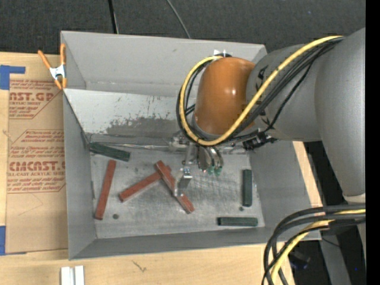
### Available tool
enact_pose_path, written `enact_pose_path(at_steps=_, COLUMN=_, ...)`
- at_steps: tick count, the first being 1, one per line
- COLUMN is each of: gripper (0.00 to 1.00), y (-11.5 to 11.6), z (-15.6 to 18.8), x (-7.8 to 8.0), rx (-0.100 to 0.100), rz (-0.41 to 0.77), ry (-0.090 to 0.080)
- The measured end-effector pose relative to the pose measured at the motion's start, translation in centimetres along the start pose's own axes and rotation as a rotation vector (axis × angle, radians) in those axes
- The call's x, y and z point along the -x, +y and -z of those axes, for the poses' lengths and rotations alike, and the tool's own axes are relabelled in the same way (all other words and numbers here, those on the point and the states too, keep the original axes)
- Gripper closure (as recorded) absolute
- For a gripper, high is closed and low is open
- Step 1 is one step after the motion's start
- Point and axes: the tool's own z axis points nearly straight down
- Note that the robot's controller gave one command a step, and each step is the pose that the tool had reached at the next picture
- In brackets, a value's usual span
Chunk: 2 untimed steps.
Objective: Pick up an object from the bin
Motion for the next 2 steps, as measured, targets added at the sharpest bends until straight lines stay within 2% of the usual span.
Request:
enact_pose_path(at_steps=1, gripper=0.0, y=0.0, z=0.0, x=0.0, rx=0.0, rz=0.0, ry=0.0)
enact_pose_path(at_steps=2, gripper=1.0, y=1.1, z=-7.4, x=1.0, rx=0.002, rz=0.069, ry=0.003)
